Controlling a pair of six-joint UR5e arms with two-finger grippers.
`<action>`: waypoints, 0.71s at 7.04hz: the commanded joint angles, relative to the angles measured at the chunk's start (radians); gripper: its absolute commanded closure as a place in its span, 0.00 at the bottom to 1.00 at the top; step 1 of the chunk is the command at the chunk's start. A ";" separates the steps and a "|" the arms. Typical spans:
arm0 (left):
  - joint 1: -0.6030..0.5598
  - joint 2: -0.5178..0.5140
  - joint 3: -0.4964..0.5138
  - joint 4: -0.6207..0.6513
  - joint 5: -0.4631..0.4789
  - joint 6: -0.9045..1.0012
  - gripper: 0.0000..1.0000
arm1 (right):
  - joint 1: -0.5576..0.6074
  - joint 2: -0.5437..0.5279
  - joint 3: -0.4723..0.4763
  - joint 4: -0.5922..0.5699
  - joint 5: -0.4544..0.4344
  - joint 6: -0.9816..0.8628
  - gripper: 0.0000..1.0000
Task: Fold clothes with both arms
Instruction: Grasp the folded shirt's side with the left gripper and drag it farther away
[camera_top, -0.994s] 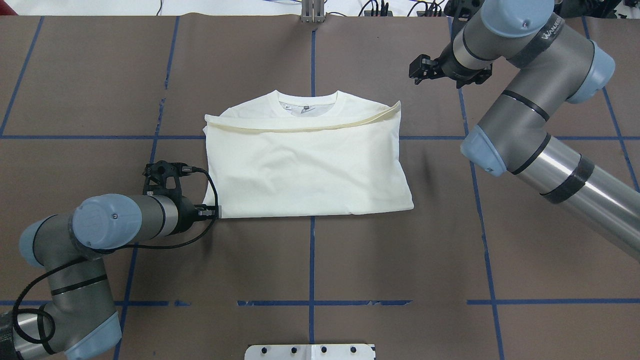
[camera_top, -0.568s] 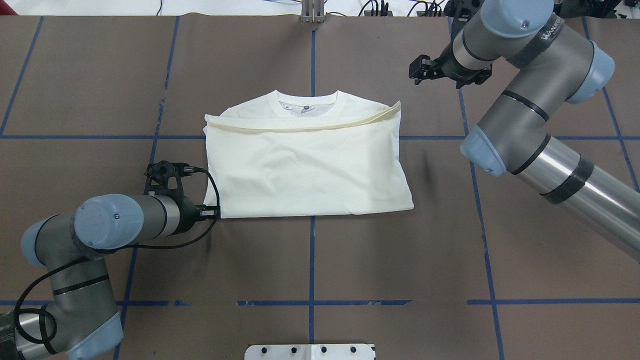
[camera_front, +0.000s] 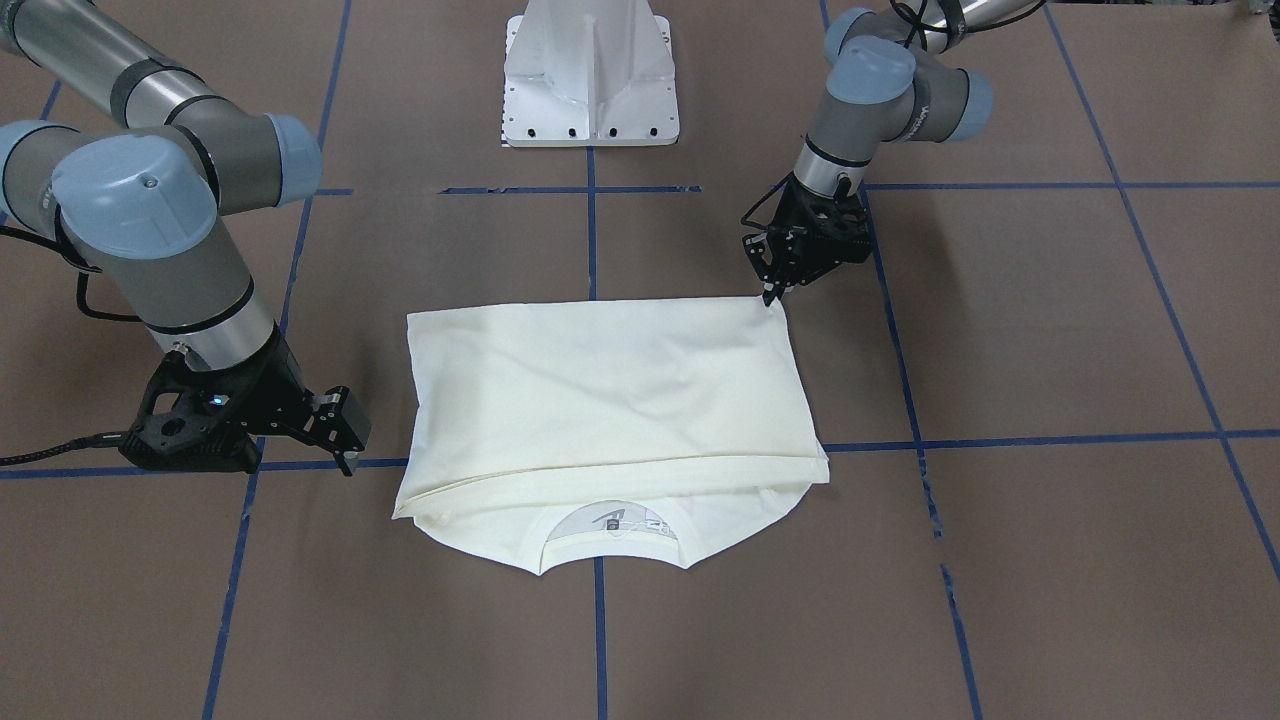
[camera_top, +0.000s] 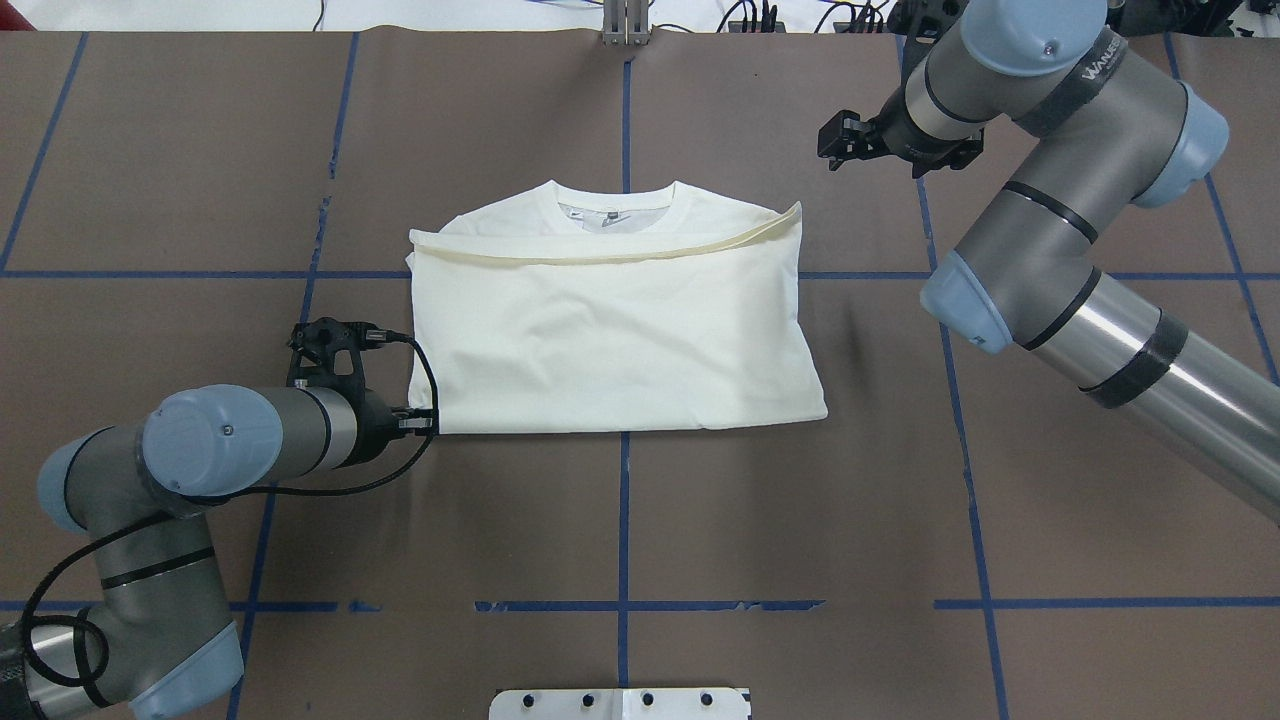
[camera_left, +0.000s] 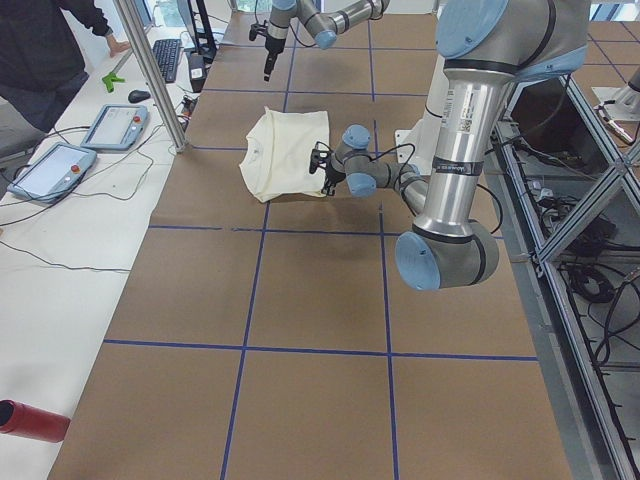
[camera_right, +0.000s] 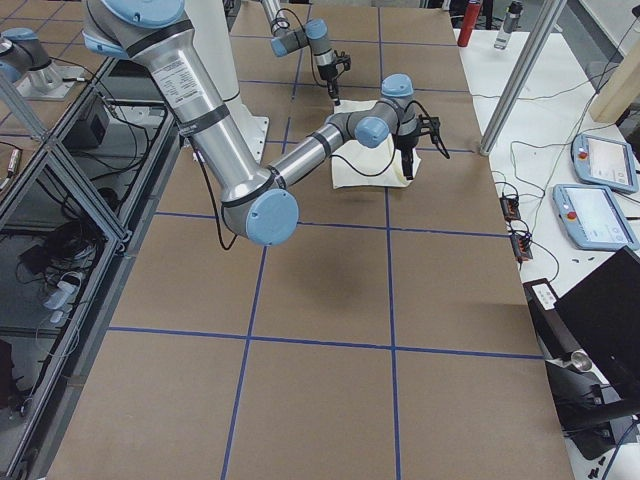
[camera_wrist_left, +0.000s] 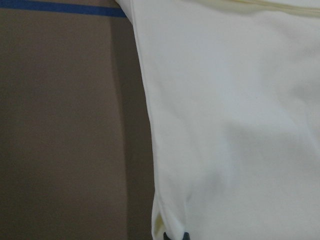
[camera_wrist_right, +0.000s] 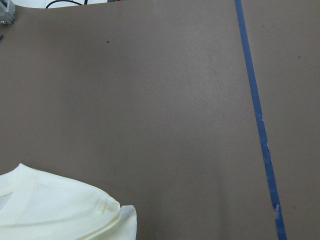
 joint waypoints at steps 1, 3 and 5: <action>-0.079 -0.005 0.023 0.002 0.001 0.145 1.00 | 0.000 -0.002 0.000 -0.002 0.002 0.000 0.00; -0.216 -0.053 0.147 -0.004 -0.002 0.317 1.00 | 0.002 -0.008 0.000 -0.002 0.002 0.001 0.00; -0.322 -0.234 0.404 -0.011 0.000 0.392 1.00 | 0.003 -0.014 0.000 -0.001 0.002 0.003 0.00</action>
